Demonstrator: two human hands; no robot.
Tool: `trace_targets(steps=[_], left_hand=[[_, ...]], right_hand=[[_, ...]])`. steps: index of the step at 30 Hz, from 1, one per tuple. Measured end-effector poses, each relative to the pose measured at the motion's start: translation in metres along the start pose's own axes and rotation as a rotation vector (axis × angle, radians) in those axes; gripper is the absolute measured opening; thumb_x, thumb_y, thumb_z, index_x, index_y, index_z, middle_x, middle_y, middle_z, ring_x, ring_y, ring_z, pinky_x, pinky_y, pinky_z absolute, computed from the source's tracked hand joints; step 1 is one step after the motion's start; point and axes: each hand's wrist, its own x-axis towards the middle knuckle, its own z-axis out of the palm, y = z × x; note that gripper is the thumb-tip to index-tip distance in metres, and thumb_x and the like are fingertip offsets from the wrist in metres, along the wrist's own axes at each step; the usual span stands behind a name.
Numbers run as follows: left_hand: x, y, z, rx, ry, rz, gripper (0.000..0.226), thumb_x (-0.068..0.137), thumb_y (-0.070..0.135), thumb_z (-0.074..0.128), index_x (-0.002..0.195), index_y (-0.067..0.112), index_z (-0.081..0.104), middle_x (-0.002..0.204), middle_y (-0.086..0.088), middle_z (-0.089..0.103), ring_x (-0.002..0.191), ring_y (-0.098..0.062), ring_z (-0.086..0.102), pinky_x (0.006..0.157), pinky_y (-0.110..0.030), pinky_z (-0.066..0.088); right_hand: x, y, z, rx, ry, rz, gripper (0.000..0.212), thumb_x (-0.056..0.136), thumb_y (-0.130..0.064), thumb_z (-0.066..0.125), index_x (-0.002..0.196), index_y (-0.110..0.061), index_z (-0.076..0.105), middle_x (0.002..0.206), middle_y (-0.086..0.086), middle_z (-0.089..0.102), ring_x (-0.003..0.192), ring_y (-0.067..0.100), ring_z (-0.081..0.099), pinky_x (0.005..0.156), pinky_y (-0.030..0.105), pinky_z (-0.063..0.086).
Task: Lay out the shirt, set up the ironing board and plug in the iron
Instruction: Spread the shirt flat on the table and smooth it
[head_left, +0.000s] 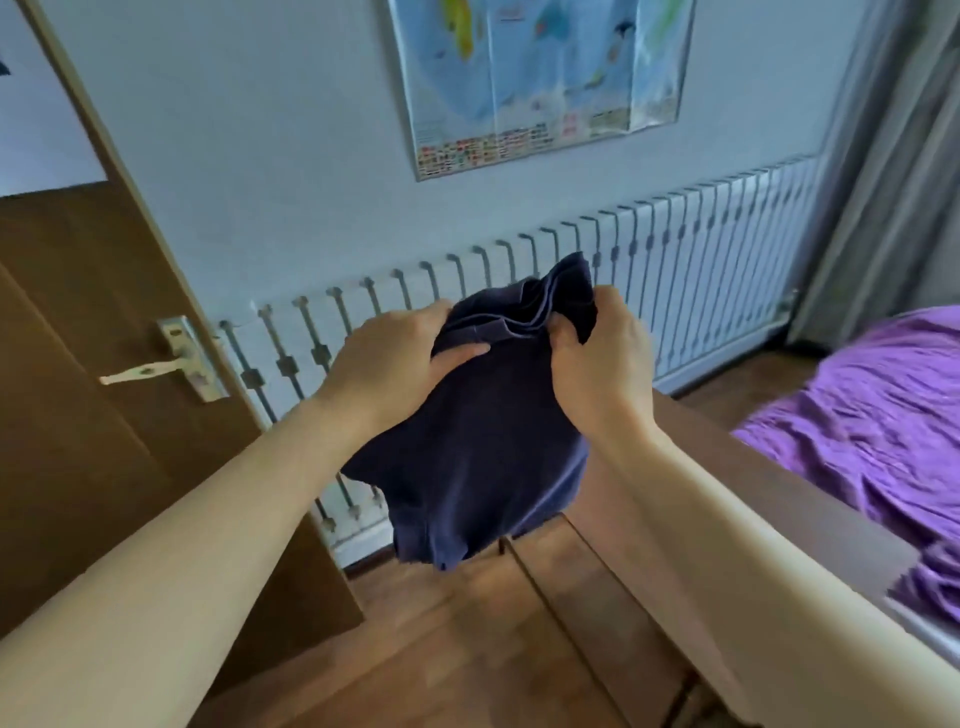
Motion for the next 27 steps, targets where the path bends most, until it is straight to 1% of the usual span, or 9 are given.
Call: trace_targets(steps=[5,8,11,14,18,20,23,25,27], left_hand=[[0.052,0.021,0.078,-0.126,-0.088,0.152,0.048,0.089,0.054,0.046,0.110,0.013,0.057,0.091,-0.008,0.069,0.083,-0.027,0.064,0.072,-0.040,0.051],[0.075,0.038,0.116,-0.187,-0.153,0.244,0.050,0.088,0.057,0.044,0.113,0.015,0.057,0.094,-0.008,0.070,0.085,-0.027,0.065,0.075,-0.043,0.052],[0.096,0.052,0.142,-0.254,-0.206,0.334,0.051,0.087,0.058,0.043,0.111,0.015,0.057,0.091,-0.007,0.069,0.082,-0.025,0.065,0.075,-0.042,0.052],[0.115,0.067,0.162,-0.321,-0.241,0.439,0.052,0.088,0.058,0.043,0.111,0.014,0.057,0.090,-0.008,0.069,0.082,-0.025,0.065,0.075,-0.042,0.053],[0.134,0.075,0.182,-0.431,-0.291,0.578,0.051,0.088,0.056,0.044,0.114,0.014,0.056,0.097,-0.009,0.069,0.088,-0.027,0.065,0.079,-0.042,0.052],[0.138,0.076,0.191,-0.449,-0.311,0.643,0.049,0.088,0.056,0.044,0.110,0.014,0.055,0.095,-0.011,0.069,0.087,-0.030,0.064,0.079,-0.044,0.052],[0.137,0.070,0.208,-0.463,-0.366,0.718,0.050,0.087,0.059,0.043,0.110,0.015,0.053,0.094,-0.012,0.068,0.089,-0.033,0.064,0.079,-0.045,0.051],[0.133,0.067,0.221,-0.470,-0.412,0.756,0.053,0.086,0.060,0.043,0.115,0.017,0.052,0.096,-0.012,0.069,0.090,-0.033,0.064,0.080,-0.045,0.051],[0.129,0.066,0.235,-0.464,-0.467,0.788,0.052,0.087,0.060,0.043,0.114,0.016,0.053,0.096,-0.012,0.069,0.090,-0.034,0.064,0.080,-0.045,0.051]], right_hand=[[0.027,0.055,-0.025,-0.175,0.148,0.135,0.009,0.095,-0.021,0.050,0.092,-0.015,0.043,0.091,0.000,0.047,0.084,0.020,0.040,0.072,0.028,0.028],[0.033,0.083,-0.039,-0.256,0.257,0.211,0.013,0.093,-0.020,0.052,0.100,-0.009,0.051,0.099,0.007,0.057,0.095,0.028,0.052,0.074,0.029,0.030],[0.038,0.102,-0.051,-0.316,0.353,0.264,0.018,0.092,-0.019,0.053,0.104,-0.006,0.053,0.107,0.013,0.061,0.100,0.032,0.054,0.074,0.029,0.029],[0.041,0.111,-0.062,-0.378,0.443,0.310,0.021,0.091,-0.019,0.054,0.107,-0.006,0.054,0.108,0.013,0.062,0.101,0.032,0.055,0.074,0.029,0.029],[0.038,0.114,-0.064,-0.451,0.579,0.367,0.023,0.091,-0.018,0.054,0.111,-0.006,0.055,0.108,0.011,0.062,0.100,0.029,0.055,0.067,0.021,0.021],[0.033,0.115,-0.058,-0.473,0.635,0.410,0.023,0.091,-0.018,0.054,0.111,-0.006,0.055,0.108,0.012,0.062,0.101,0.029,0.055,0.070,0.022,0.025],[0.024,0.120,-0.042,-0.503,0.704,0.471,0.021,0.091,-0.018,0.054,0.108,-0.005,0.056,0.106,0.014,0.063,0.100,0.031,0.056,0.078,0.030,0.035],[0.015,0.128,-0.032,-0.514,0.740,0.522,0.021,0.091,-0.018,0.054,0.106,-0.005,0.055,0.105,0.014,0.063,0.099,0.031,0.057,0.078,0.031,0.036],[0.007,0.138,-0.024,-0.516,0.756,0.582,0.020,0.090,-0.019,0.054,0.105,-0.006,0.055,0.104,0.014,0.063,0.098,0.031,0.057,0.077,0.030,0.036]])
